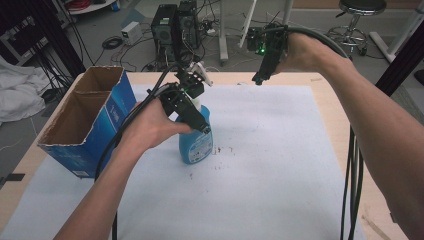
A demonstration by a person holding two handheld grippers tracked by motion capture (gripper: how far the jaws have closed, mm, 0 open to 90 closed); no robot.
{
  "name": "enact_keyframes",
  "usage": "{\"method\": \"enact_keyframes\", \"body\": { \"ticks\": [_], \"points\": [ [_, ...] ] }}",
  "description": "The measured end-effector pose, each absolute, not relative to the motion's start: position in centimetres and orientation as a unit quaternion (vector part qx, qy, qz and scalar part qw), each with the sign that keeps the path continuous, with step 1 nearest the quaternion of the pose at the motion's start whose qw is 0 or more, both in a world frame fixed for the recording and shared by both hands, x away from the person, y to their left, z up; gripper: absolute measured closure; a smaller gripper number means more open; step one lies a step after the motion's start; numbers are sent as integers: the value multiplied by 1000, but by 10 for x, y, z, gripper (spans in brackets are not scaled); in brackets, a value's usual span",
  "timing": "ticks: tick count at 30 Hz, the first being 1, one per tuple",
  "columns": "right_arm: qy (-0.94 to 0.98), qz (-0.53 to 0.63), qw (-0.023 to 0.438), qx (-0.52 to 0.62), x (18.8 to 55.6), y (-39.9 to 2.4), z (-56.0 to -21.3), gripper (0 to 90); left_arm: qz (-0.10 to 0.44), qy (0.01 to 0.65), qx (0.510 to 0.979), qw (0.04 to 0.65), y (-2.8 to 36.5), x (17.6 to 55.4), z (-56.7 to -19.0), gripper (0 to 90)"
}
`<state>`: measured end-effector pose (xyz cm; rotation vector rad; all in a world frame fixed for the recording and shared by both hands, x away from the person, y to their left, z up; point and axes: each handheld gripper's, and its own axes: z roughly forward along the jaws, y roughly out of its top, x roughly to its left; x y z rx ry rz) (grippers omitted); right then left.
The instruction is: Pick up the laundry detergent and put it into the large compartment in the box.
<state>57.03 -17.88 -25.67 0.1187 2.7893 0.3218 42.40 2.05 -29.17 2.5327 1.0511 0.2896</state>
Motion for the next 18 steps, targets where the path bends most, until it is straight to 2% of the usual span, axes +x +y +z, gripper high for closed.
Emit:
{"method": "enact_keyframes", "body": {
  "ticks": [9, 18],
  "points": [
    [979, 110, 165, 45, 571, -181, -257, 126, 103, 372, 905, 181, 20, 424, -292, 372],
    [979, 113, 163, 44, 571, -180, -257, 126, 107, 368, 906, 178, 19, 423, -292, 380]
  ]
}}
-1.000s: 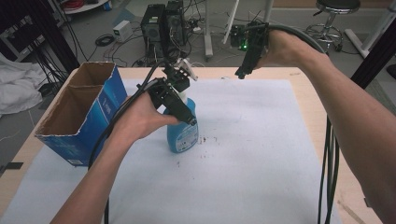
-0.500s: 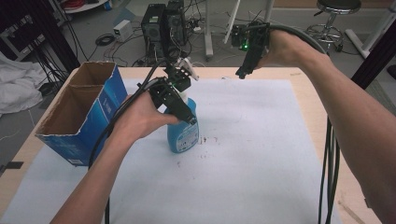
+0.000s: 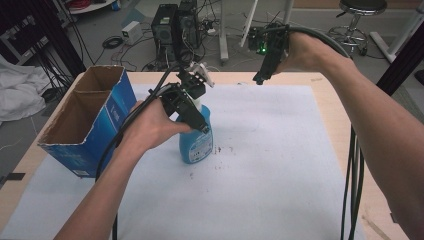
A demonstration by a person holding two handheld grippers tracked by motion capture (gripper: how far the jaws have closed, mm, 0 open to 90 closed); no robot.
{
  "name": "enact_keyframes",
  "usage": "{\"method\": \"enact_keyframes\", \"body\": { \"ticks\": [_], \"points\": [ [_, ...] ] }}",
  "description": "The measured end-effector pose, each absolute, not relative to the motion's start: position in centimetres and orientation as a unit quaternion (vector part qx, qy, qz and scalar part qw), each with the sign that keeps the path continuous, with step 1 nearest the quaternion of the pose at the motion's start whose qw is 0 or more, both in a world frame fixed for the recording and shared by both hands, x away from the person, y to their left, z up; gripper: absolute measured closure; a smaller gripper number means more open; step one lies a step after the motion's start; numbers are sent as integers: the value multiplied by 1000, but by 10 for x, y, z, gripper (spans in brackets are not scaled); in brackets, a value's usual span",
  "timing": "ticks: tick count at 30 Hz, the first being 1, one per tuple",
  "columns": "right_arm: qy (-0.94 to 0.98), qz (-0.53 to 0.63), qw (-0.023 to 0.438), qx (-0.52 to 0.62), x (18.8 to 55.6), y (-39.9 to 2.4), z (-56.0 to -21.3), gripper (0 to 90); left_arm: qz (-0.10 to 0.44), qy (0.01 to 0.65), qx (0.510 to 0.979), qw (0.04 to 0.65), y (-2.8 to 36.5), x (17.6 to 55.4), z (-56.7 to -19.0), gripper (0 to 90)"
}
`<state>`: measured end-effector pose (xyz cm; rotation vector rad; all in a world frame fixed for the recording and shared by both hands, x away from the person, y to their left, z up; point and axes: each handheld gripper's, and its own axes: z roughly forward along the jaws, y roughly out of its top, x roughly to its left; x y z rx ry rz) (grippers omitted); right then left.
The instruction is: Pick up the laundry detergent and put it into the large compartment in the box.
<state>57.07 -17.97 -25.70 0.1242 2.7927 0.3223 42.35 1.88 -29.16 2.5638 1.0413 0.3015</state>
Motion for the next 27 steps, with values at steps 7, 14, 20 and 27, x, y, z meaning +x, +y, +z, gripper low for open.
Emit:
{"method": "enact_keyframes", "body": {
  "ticks": [7, 14, 20, 27],
  "points": [
    [980, 111, 162, 44, 570, -180, -258, 126, 104, 366, 907, 180, 20, 425, -292, 383],
    [980, 110, 163, 44, 570, -179, -257, 126, 101, 364, 908, 180, 21, 426, -291, 384],
    [980, 109, 162, 42, 570, -178, -258, 126, 92, 363, 909, 183, 23, 428, -290, 384],
    [980, 108, 162, 43, 569, -179, -257, 126, 96, 355, 913, 179, 22, 430, -275, 383]
  ]
}}
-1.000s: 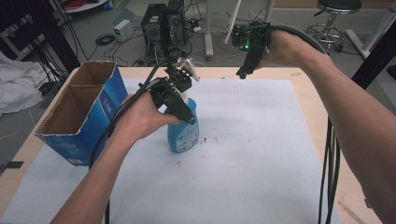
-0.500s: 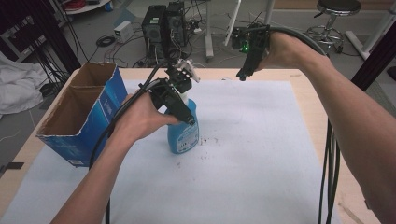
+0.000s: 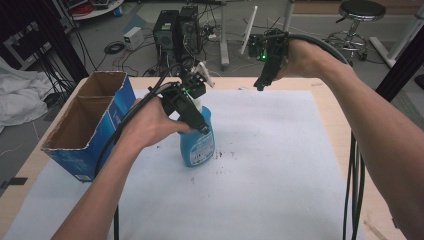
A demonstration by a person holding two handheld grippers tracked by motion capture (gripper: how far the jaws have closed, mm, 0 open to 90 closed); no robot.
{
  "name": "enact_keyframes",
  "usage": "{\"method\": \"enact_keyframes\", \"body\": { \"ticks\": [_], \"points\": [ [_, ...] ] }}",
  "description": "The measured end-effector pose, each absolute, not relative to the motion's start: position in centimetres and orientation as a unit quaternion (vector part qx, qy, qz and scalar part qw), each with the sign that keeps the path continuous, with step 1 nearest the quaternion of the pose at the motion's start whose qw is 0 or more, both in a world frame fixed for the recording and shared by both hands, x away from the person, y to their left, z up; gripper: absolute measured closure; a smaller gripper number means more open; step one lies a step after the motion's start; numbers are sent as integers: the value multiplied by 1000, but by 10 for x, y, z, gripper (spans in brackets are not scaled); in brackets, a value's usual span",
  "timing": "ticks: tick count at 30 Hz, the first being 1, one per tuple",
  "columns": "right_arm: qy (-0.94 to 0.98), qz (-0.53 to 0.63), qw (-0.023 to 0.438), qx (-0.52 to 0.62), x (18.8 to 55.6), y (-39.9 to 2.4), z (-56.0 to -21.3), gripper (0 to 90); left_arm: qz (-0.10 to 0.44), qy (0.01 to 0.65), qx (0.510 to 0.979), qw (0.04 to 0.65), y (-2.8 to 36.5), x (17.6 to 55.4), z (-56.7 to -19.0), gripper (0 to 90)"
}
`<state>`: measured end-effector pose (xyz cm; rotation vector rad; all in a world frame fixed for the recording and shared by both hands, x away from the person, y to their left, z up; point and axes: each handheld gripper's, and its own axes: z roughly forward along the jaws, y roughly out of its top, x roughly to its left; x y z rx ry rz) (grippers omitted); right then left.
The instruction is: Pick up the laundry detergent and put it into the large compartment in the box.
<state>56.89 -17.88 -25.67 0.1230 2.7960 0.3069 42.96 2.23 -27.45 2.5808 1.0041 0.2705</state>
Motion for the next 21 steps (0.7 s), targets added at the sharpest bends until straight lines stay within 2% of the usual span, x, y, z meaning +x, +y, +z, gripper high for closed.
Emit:
{"method": "enact_keyframes", "body": {
  "ticks": [10, 21],
  "points": [
    [979, 109, 165, 42, 569, -181, -255, 126, 94, 343, 918, 178, 27, 434, -242, 384],
    [979, 111, 165, 42, 568, -183, -254, 126, 90, 325, 923, 186, 42, 445, -173, 384]
  ]
}}
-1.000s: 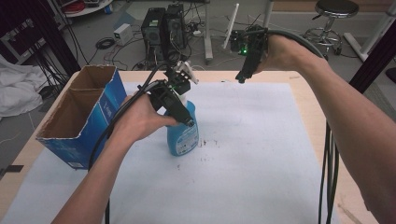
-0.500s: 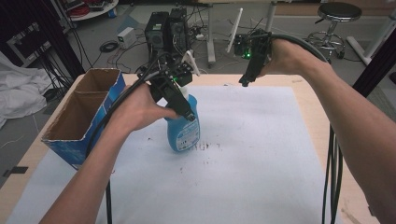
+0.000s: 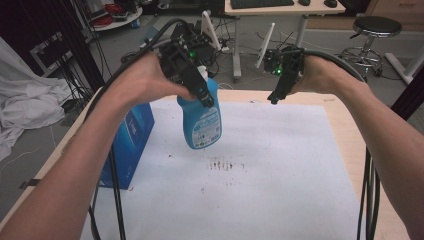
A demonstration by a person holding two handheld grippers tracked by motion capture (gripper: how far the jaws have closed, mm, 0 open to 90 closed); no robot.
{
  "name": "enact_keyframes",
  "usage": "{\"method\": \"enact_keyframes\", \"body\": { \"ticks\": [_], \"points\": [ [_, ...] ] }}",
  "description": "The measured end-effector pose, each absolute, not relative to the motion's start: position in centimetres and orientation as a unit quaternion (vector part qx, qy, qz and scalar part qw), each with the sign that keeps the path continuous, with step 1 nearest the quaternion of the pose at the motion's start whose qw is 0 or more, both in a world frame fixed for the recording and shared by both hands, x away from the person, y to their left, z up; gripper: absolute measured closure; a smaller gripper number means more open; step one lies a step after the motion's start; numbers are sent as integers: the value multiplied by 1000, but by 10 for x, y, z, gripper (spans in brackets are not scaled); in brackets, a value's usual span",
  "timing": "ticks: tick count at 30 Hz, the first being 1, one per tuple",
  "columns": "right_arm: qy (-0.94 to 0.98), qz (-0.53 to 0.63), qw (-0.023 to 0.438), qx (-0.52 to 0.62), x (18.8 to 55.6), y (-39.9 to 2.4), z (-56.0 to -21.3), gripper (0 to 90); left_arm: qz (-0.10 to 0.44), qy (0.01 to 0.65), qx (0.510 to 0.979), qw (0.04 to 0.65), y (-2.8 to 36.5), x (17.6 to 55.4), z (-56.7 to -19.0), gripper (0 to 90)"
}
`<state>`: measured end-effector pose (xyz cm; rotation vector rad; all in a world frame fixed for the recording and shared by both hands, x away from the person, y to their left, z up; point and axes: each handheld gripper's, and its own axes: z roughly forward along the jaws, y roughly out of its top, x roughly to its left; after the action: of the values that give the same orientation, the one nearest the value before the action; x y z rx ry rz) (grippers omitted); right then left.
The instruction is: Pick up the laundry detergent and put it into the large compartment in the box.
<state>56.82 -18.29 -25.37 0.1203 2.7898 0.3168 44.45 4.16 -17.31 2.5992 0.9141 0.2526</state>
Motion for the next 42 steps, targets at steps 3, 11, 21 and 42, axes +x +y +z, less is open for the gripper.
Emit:
{"method": "enact_keyframes", "body": {
  "ticks": [3, 11, 21, 42],
  "points": [
    [979, 112, 165, 44, 568, -183, -254, 126, 96, 327, 921, 189, 48, 446, -156, 384],
    [979, 113, 165, 44, 568, -185, -252, 126, 107, 344, 915, 183, 75, 448, -120, 384],
    [979, 113, 164, 42, 568, -181, -254, 126, 114, 374, 903, 178, 114, 447, -104, 384],
    [979, 119, 165, 24, 566, -170, -257, 126, 140, 435, 876, 155, 213, 428, -96, 384]
  ]
}}
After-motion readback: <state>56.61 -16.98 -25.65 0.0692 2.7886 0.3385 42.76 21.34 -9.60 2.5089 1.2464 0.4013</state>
